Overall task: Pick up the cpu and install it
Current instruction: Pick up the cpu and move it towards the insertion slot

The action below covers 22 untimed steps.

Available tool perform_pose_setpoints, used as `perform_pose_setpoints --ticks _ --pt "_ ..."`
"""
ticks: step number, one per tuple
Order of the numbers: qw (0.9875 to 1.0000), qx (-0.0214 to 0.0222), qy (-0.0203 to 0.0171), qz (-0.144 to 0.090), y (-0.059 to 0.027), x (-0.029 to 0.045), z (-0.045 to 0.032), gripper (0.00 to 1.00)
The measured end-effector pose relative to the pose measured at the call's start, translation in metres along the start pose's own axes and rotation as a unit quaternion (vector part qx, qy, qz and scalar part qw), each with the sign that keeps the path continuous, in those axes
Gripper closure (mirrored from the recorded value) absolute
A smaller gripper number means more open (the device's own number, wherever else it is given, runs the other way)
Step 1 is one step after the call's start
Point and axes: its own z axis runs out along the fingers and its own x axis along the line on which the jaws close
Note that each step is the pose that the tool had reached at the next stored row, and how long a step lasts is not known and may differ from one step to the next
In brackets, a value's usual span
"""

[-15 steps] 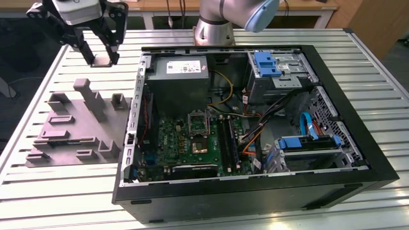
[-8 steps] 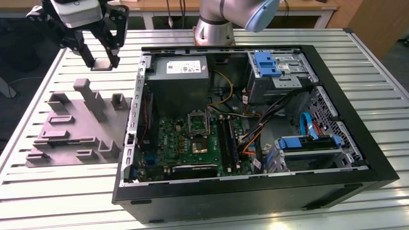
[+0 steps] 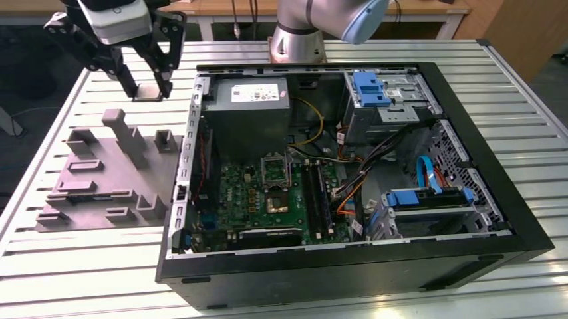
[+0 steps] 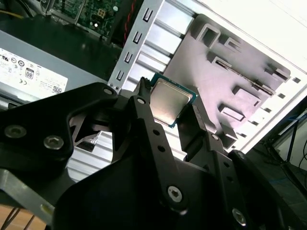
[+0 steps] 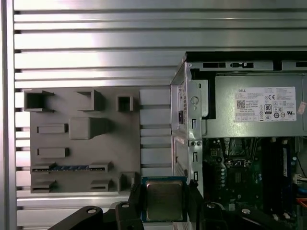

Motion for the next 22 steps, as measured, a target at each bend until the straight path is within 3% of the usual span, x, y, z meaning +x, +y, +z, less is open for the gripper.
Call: perform_pose_setpoints --ticks 12,22 --pt "1.0 0.0 0.0 0.0 0.0008 -0.0227 0.0029 0.53" --pt "1.0 0.0 0.0 0.0 0.0009 -0.0243 0.0032 0.53"
